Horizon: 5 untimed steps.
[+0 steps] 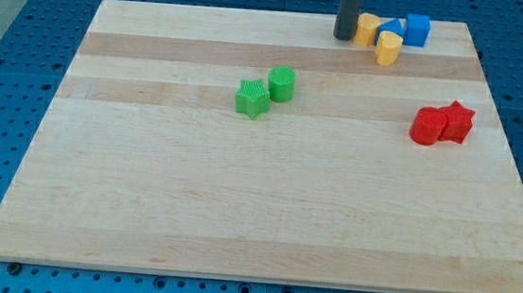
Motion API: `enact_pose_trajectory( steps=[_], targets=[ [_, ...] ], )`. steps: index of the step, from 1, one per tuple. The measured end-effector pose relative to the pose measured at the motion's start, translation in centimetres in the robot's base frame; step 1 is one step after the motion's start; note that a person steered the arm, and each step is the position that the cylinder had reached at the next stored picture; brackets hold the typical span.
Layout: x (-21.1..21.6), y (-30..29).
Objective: Place the yellow hexagon to the top left of the blue triangle
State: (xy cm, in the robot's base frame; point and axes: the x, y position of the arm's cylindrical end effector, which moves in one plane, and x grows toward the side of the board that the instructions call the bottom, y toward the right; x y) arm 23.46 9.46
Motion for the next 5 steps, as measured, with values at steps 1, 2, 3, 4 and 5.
enact_pose_trajectory(
  steps=[1, 2, 3, 4, 5],
  targets=[
    [-0.87, 1.68],
    [-1.0, 2.31],
    [-1.0, 2.31],
    [-1.0, 1.49],
    [-1.0, 1.46]
  ],
)
